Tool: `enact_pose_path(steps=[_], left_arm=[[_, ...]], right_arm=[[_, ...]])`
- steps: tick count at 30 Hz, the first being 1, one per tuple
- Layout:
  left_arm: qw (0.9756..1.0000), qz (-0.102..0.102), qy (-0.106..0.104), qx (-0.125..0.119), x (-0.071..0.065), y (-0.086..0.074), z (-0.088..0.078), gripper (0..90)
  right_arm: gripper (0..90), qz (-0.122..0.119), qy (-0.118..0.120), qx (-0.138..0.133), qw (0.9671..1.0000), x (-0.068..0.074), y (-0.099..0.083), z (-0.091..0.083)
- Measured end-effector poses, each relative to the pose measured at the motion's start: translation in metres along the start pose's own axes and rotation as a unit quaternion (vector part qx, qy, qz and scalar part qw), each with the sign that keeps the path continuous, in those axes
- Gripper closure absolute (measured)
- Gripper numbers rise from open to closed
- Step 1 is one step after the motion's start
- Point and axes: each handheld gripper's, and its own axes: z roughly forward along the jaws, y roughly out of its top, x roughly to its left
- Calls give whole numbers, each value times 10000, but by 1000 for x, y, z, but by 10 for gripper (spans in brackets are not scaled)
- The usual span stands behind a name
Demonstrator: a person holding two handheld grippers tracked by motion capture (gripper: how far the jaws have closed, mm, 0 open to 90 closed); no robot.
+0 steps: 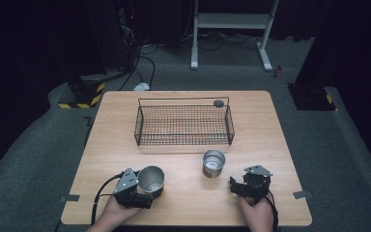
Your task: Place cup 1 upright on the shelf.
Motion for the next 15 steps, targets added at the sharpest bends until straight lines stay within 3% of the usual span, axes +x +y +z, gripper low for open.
enact_pose_path(steps=[4,15], left_arm=[[9999,-55,-26,-90,0,-1,-1,142],[10000,1,-37,-76,1,-1,-3,145]], right_arm=[[87,0,-1,0,10000,0,0,0],[88,1,0,1,10000,0,0,0]])
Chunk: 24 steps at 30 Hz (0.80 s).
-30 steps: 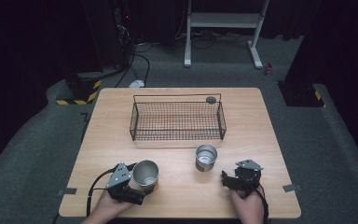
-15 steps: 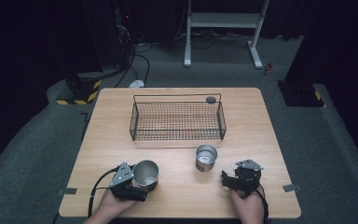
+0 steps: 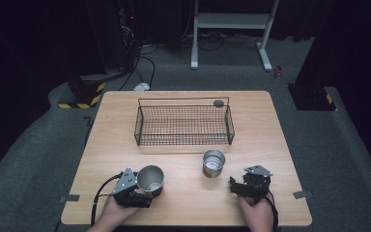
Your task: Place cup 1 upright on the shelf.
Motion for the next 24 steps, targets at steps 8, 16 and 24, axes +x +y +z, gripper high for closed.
enact_pose_path(steps=[8,16,24], left_arm=[[9999,-80,-35,-66,2,1,-4,145],[9998,-122,-18,-142,4,3,-8,146],[9994,-237,40,-261,12,4,-15,147]], right_arm=[[88,-1,0,0,10000,0,0,0],[88,-2,1,-1,10000,0,0,0],[88,-1,0,-1,10000,0,0,0]])
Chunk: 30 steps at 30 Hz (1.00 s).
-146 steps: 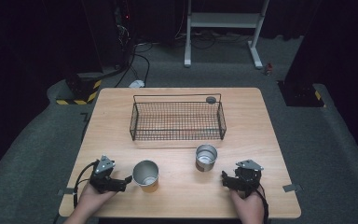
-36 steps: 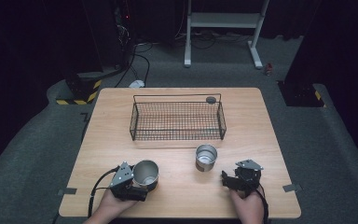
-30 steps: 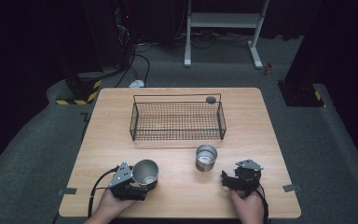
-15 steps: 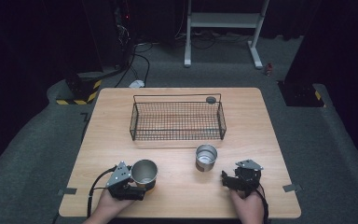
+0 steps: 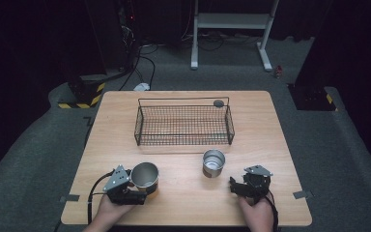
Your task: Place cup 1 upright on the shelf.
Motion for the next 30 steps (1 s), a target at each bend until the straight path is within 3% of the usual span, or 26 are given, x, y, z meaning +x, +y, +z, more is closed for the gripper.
enact_pose_path(steps=[9,17,27,30], left_arm=[[9997,-52,222,-99,7,3,-7,147],[9994,-251,246,55,14,2,-4,148],[9983,-186,529,156,21,8,-2,148],[9982,-289,499,156,24,11,-1,147]], right_arm=[[88,-2,1,1,10000,0,0,0],[88,3,9,4,10000,0,0,0],[88,5,20,8,10000,1,0,0],[88,-10,20,-2,10000,0,0,0]])
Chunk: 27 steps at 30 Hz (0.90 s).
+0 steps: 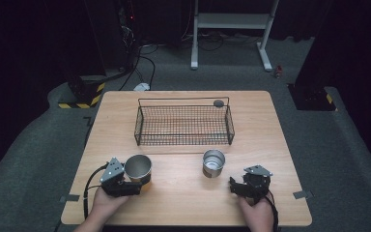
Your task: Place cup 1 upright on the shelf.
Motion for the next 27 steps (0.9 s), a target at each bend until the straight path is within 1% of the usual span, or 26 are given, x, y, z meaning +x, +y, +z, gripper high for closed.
enact_pose_path(steps=[1,6,7,10,11,14,17,19,20,21,23,24,27], left_arm=[[10000,-48,-14,42,2,3,2,148],[9999,-37,40,127,6,11,8,147],[9999,-74,53,122,6,12,9,147],[9999,-99,58,114,8,14,10,147],[9999,-114,61,112,9,18,12,147],[9999,-109,76,106,9,20,13,147],[9999,-128,66,71,10,28,16,147],[9999,-93,80,68,11,30,17,147],[9999,-121,68,64,10,31,17,147],[9999,-97,70,56,11,35,19,147],[9999,-98,73,31,12,37,19,147],[9999,-135,60,31,12,38,20,147],[9999,-100,51,41,14,46,24,147]], right_arm=[[88,-1,5,6,10000,0,0,0],[88,9,14,13,10000,0,0,0],[88,10,15,13,10000,0,0,0],[88,0,20,12,10000,0,0,0],[88,-2,20,11,10000,0,0,0],[88,-2,20,11,10000,0,0,0],[88,-1,20,12,10000,0,0,0],[88,-1,20,12,10000,0,0,0],[88,-1,20,12,10000,0,0,0],[88,-1,20,11,10000,0,0,0],[88,-2,21,12,10000,0,0,0],[88,-1,20,12,10000,0,0,0],[88,0,21,12,10000,0,0,0]])
